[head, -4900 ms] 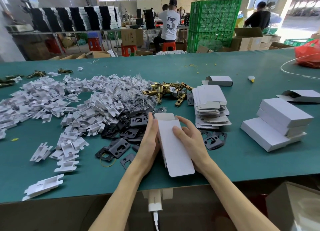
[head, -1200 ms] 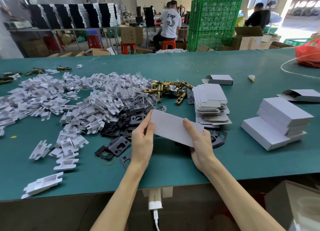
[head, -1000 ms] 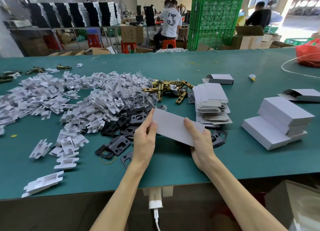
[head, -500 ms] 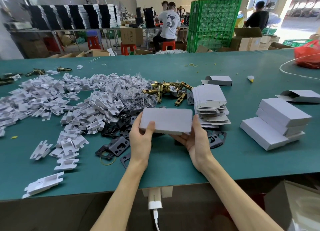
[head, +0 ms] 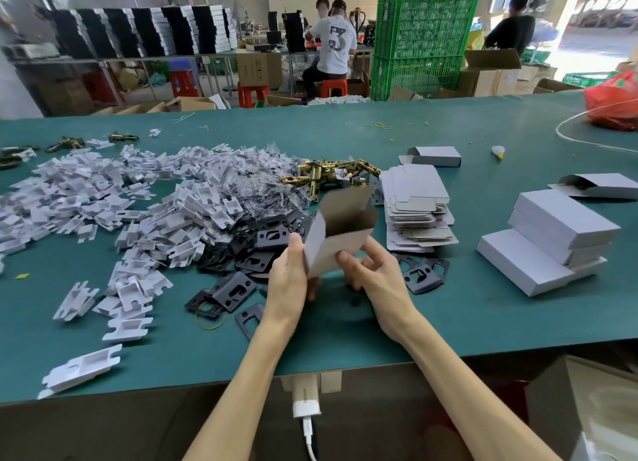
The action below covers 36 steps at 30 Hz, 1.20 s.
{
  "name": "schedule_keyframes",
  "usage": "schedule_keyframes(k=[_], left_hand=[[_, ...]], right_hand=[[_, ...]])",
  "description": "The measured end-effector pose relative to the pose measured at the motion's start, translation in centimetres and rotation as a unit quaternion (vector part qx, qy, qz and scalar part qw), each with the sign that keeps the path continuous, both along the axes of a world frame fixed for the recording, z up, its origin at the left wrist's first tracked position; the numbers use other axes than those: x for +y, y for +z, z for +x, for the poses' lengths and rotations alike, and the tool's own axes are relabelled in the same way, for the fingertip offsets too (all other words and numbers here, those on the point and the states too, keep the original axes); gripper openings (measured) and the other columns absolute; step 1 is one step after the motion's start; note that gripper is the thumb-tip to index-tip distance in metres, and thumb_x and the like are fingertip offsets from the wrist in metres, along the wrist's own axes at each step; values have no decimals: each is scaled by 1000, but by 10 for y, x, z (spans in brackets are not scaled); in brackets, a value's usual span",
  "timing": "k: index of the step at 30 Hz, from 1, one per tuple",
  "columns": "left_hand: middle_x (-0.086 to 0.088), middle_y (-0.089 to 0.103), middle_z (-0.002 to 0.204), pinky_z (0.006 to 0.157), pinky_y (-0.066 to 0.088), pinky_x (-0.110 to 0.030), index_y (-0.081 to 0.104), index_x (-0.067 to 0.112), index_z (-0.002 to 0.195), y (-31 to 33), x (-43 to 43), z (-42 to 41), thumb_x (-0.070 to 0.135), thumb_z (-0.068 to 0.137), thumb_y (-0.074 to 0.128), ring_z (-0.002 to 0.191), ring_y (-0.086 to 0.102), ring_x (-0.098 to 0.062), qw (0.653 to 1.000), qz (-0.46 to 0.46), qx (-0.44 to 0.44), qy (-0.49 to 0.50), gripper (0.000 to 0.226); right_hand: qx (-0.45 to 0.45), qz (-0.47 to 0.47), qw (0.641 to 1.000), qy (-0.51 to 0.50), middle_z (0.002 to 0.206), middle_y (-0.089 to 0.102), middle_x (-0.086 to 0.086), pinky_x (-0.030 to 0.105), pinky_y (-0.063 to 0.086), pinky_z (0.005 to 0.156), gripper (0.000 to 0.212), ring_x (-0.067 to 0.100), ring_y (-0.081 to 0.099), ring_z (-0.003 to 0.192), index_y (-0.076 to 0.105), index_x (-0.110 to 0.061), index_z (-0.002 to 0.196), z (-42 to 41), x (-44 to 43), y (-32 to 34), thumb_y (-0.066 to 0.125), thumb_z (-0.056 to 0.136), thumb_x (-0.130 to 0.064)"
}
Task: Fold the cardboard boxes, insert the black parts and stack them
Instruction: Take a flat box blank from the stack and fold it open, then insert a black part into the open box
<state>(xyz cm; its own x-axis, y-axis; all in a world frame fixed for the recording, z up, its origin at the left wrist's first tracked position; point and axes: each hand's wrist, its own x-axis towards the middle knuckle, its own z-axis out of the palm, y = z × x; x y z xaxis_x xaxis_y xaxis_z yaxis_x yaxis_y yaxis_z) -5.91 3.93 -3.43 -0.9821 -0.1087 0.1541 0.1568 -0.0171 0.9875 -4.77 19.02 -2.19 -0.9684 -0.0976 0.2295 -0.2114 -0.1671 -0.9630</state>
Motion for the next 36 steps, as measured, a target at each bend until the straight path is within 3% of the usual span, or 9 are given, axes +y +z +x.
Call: schedule_keyframes(k=[4, 10, 14, 18, 22, 25, 30, 33, 36], left_hand=[[-6, 77, 117, 85, 59, -28, 69, 13, 126, 4, -3, 3, 51, 107, 43, 110, 73, -23, 996, 44, 55, -60, 50], [-4, 78, 111, 79, 58, -26, 69, 14, 118, 5, -2, 4, 44, 95, 63, 100, 74, -18, 998, 48, 33, -39, 38], [-9, 76, 110, 82, 63, -43, 65, 11, 116, 3, -3, 3, 47, 92, 68, 102, 74, -29, 997, 78, 26, -2, 44], [-20, 69, 117, 67, 64, -37, 58, 6, 115, 3, -2, 1, 42, 89, 75, 100, 75, -33, 992, 122, 17, 28, 48], [-18, 71, 113, 70, 64, -46, 58, 6, 117, 2, -3, -2, 53, 84, 77, 100, 74, -32, 988, 142, 1, 64, 61], [-14, 72, 112, 73, 64, -49, 56, 7, 119, -1, -5, -5, 51, 87, 72, 102, 73, -34, 984, 160, -10, 82, 56], [-16, 69, 117, 85, 60, -61, 55, 11, 115, -3, -3, -7, 49, 87, 69, 107, 71, -33, 987, 135, -31, 79, 49], [-21, 66, 117, 68, 64, -44, 55, 13, 113, -1, -2, -6, 48, 88, 68, 98, 72, -29, 989, 130, -26, 68, 45], [-19, 66, 114, 63, 62, -39, 54, 15, 112, -2, -2, -6, 46, 91, 67, 99, 71, -32, 991, 118, -18, 59, 40]], right_hand=[[-39, -16, 999, -28, 91, 72, 10, 25, 43, 58, 25, 17, 57, 73, 73, -26, 105, 0, -2, 1, 74, 85, -41], [-40, 0, 999, -32, 89, 73, 7, 28, 41, 57, 26, 19, 55, 72, 75, -27, 109, 0, -3, -1, 71, 88, -42], [-40, 24, 997, -55, 74, 68, -7, 24, 46, 54, 34, 11, 57, 62, 71, -18, 116, -3, -4, -4, 65, 93, -42], [-42, 34, 996, -72, 92, 74, 0, 29, 53, 61, 22, 14, 66, 72, 69, -14, 118, -7, -3, -9, 63, 100, -26], [-63, 43, 992, -98, 110, 65, 6, 30, 58, 68, 24, 14, 72, 82, 60, -13, 125, -16, -4, -8, 59, 101, -10], [-44, 90, 985, -139, 115, 63, 4, 33, 59, 80, 30, 13, 71, 93, 55, -15, 132, -41, -6, 8, 57, 102, -16], [12, 411, 899, -151, 145, 46, 20, 47, 33, 116, 49, 35, 40, 138, 44, -19, 151, -101, -13, 30, 47, 106, -37], [-15, 537, 835, -122, 158, 25, 26, 54, 26, 116, 54, 44, 23, 145, 33, -28, 157, -128, -15, 28, 33, 107, -49], [-82, 603, 784, -121, 151, 29, 36, 57, 26, 113, 59, 49, 26, 141, 37, -21, 152, -149, -17, 22, 19, 107, -54]])
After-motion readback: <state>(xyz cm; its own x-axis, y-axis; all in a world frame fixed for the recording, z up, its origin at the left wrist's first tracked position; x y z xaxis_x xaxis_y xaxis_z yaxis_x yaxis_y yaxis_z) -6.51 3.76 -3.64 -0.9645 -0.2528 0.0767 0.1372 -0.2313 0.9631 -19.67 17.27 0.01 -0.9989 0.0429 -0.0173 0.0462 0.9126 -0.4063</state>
